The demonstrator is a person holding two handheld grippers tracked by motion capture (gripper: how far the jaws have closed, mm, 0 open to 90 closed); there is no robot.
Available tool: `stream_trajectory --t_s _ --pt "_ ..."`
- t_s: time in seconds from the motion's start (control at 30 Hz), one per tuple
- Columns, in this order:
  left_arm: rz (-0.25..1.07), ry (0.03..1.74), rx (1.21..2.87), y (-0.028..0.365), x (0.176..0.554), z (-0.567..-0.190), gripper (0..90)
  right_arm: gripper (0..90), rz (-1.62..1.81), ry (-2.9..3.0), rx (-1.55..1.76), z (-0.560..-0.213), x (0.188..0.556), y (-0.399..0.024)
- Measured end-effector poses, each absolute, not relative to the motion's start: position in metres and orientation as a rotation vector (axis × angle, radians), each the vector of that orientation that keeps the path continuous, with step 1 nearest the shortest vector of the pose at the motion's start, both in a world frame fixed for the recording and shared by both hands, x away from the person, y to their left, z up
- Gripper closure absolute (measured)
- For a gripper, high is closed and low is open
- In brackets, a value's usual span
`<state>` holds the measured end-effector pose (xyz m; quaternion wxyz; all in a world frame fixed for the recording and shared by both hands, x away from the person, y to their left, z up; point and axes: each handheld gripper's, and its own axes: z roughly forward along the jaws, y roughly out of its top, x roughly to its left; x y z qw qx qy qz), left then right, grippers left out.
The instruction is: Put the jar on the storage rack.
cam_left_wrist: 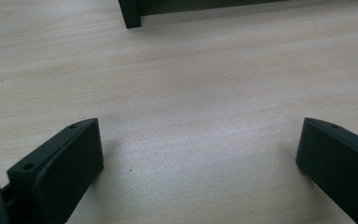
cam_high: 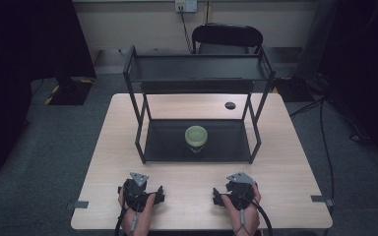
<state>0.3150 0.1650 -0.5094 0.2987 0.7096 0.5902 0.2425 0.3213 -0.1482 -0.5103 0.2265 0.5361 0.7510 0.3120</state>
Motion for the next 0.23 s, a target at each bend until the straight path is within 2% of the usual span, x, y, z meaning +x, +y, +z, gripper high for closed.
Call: stream_trajectory --t_s 0.23 --pt "0.644 1.568 1.885 0.1651 0.315 -0.5094 0.0 0.0 0.857 2.07 1.476 -0.5104 0.3213 -0.1479"
